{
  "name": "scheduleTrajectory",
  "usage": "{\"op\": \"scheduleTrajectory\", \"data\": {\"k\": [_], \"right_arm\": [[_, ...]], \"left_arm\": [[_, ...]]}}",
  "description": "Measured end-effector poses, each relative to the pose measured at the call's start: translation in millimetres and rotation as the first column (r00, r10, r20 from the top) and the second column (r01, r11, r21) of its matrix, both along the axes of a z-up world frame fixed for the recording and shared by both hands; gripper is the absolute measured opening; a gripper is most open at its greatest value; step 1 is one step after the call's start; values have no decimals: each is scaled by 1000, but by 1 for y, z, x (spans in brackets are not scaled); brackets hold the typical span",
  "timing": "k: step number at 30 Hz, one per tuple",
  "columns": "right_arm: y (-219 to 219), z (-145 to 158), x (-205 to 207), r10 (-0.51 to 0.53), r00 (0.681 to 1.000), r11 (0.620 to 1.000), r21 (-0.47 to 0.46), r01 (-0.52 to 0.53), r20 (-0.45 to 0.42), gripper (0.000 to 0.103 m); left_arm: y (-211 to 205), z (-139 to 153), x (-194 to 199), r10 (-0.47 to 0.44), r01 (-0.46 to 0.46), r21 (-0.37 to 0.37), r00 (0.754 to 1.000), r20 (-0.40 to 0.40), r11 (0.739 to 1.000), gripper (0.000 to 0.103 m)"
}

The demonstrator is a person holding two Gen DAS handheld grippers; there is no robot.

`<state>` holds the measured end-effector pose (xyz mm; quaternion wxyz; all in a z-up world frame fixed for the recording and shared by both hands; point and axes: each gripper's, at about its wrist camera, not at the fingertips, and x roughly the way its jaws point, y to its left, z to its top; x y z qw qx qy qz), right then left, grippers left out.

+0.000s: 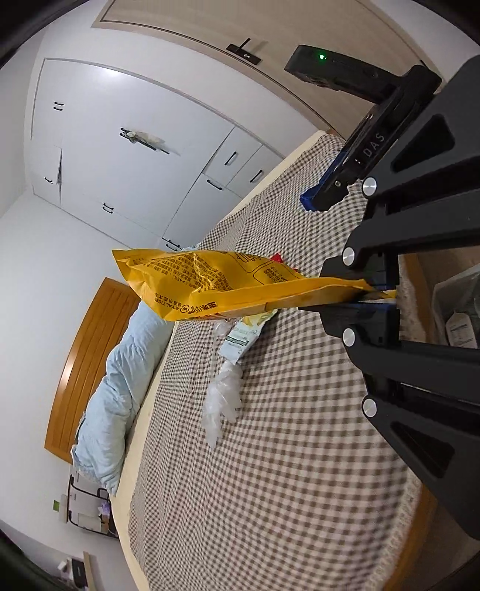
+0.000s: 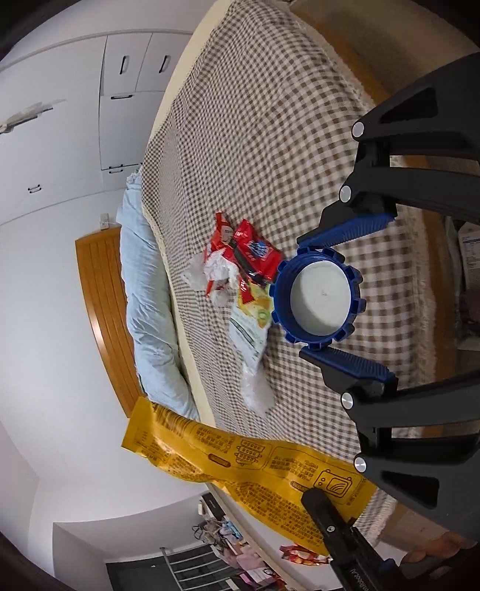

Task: Collect trash
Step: 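Carry the yellow wrapper and blue cap down to the floor bin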

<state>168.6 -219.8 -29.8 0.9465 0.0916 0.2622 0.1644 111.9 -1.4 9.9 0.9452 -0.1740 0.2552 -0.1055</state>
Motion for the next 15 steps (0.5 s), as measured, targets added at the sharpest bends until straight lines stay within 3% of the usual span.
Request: {"op": "scheduleTrajectory", "data": {"k": [15], "right_arm": [[0, -24, -75, 38, 999, 996, -77, -39, -19, 53]], "left_arm": [[-3, -29, -68, 5, -5, 3, 996, -86, 1000, 1]]}}
